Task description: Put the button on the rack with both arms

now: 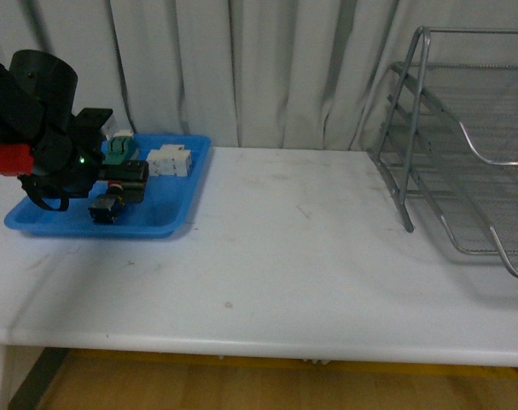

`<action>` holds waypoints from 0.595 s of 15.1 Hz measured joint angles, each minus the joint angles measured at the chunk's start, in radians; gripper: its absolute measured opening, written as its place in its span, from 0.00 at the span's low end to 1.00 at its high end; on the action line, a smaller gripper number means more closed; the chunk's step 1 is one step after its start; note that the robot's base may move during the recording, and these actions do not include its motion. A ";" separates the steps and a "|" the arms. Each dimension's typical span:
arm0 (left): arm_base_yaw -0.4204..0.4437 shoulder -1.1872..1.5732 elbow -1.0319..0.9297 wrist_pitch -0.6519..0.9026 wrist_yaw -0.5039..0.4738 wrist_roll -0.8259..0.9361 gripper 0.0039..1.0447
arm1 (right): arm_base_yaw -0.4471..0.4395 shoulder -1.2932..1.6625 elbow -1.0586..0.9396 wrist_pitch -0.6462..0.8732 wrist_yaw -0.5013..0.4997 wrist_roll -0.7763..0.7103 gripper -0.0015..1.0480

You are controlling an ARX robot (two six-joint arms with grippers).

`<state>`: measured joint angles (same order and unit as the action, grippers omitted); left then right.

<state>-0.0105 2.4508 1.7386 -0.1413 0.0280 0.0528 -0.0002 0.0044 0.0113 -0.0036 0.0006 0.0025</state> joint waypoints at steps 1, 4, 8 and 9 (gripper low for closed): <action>0.000 0.014 0.000 0.003 -0.002 0.000 0.94 | 0.000 0.000 0.000 0.000 0.000 0.000 0.94; -0.006 0.026 0.001 0.009 -0.003 0.000 0.94 | 0.000 0.000 0.000 0.000 0.000 0.000 0.94; -0.019 0.056 0.015 0.017 -0.018 0.009 0.56 | 0.000 0.000 0.000 0.000 0.000 0.000 0.94; -0.019 0.058 0.018 0.021 -0.025 0.010 0.44 | 0.000 0.000 0.000 0.000 0.000 0.000 0.94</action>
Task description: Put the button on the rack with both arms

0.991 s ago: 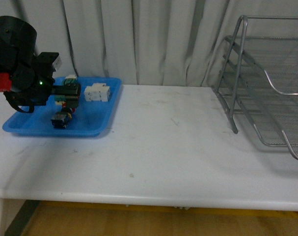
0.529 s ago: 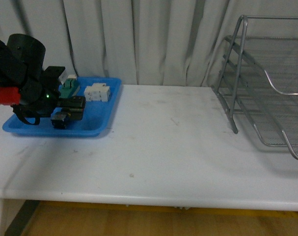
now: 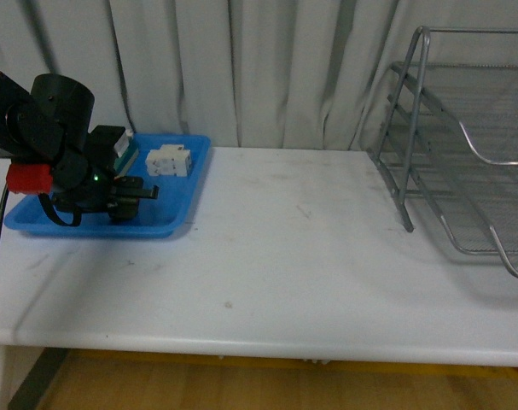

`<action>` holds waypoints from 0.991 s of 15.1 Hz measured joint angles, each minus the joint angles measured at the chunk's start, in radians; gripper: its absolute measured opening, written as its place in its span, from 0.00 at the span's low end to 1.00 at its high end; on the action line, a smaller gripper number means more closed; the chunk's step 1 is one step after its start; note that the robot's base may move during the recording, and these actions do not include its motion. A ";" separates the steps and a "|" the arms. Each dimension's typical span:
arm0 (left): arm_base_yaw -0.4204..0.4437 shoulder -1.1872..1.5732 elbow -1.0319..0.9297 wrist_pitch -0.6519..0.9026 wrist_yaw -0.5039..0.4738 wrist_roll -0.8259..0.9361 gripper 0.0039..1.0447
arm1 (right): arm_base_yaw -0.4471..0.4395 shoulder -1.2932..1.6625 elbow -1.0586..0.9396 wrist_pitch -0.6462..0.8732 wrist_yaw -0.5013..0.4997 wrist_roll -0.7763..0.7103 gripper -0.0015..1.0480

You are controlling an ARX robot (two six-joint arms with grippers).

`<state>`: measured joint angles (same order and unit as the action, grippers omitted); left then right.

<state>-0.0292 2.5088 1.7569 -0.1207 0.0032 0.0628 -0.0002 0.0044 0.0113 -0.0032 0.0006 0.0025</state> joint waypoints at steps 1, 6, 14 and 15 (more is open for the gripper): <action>0.003 0.000 0.002 0.006 -0.006 0.006 0.37 | 0.000 0.000 0.000 0.000 0.000 0.000 0.94; 0.012 0.000 0.003 0.012 -0.016 0.021 0.36 | 0.000 0.000 0.000 0.000 0.000 0.000 0.94; 0.032 -0.494 -0.417 0.176 0.192 0.078 0.35 | 0.000 0.000 0.000 0.000 0.000 0.000 0.94; 0.048 -0.664 -0.595 0.226 0.242 0.132 0.35 | 0.000 0.000 0.000 0.000 0.000 0.000 0.94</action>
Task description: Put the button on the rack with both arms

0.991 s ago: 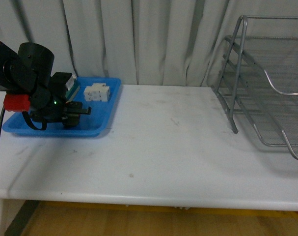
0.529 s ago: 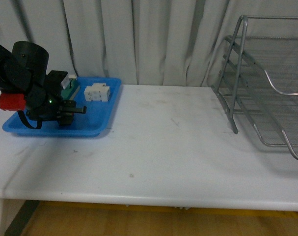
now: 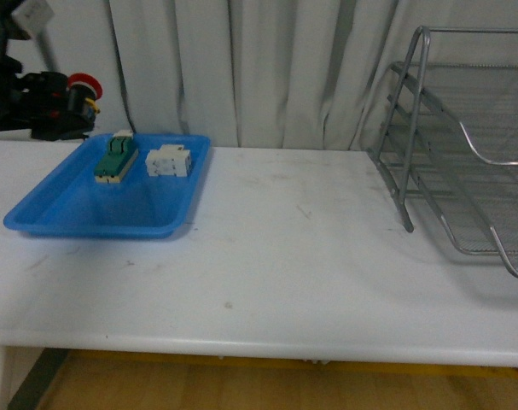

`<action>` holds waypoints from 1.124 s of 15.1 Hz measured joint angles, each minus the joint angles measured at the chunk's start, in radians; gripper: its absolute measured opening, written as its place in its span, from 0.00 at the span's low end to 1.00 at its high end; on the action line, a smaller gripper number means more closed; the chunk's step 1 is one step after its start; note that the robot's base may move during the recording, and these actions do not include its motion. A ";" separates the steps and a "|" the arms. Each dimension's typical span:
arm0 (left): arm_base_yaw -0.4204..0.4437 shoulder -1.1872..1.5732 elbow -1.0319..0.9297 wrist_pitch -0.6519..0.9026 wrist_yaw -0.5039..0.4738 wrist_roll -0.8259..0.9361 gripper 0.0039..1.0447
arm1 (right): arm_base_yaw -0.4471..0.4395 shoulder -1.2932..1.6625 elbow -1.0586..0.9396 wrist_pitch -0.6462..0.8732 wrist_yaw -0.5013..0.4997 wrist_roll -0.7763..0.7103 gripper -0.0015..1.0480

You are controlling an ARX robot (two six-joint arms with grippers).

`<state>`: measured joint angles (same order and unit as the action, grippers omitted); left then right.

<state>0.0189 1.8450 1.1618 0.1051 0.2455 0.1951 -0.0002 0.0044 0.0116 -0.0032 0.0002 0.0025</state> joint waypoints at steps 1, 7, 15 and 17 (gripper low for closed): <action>0.014 -0.138 -0.146 0.032 0.012 0.071 0.35 | 0.000 0.000 0.000 0.000 0.000 0.000 0.94; 0.049 -0.211 -0.355 0.145 0.035 0.127 0.35 | 0.000 0.000 0.000 0.000 0.000 0.000 0.94; 0.031 -0.211 -0.367 0.166 0.037 0.127 0.35 | 0.000 0.000 0.000 0.001 -0.001 0.000 0.94; 0.035 -0.211 -0.370 0.174 0.037 0.127 0.35 | 0.000 0.000 0.000 0.000 0.000 0.000 0.94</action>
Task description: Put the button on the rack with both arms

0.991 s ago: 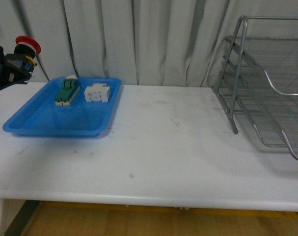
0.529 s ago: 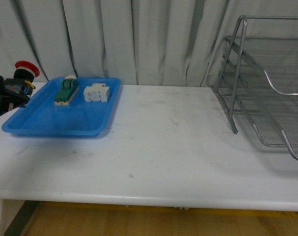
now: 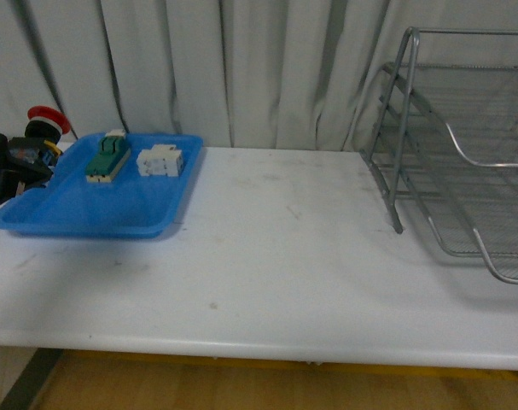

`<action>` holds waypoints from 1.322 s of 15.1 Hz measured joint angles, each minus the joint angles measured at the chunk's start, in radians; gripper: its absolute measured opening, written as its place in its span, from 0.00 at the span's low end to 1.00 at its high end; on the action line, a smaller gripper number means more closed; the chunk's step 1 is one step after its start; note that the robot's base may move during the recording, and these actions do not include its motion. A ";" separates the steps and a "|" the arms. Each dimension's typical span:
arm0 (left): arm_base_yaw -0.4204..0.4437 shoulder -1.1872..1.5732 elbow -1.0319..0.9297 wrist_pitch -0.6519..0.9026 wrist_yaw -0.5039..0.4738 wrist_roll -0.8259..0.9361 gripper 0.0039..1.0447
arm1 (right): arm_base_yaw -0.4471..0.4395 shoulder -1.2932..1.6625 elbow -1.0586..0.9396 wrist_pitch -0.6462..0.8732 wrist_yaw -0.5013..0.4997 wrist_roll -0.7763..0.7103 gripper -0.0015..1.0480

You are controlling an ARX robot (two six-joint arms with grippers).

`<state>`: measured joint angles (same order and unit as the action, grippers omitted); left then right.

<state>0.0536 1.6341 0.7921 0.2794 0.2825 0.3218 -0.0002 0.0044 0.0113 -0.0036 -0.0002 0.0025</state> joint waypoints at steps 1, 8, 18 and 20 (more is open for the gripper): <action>-0.004 -0.001 0.000 0.005 0.003 0.000 0.35 | 0.000 0.000 0.000 0.001 0.000 0.000 0.94; -0.019 -0.011 -0.011 0.007 0.012 0.000 0.35 | 0.000 0.000 0.000 0.000 0.000 0.000 0.94; -0.032 -0.021 -0.011 0.001 0.012 0.000 0.35 | 0.000 0.000 0.000 0.004 0.001 0.000 0.94; -0.033 -0.024 -0.013 -0.001 0.011 -0.002 0.35 | 0.000 0.000 0.000 0.002 0.002 0.000 0.94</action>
<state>0.0208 1.6100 0.7795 0.2783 0.2935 0.3199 -0.0002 0.0044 0.0113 -0.0017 0.0017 0.0029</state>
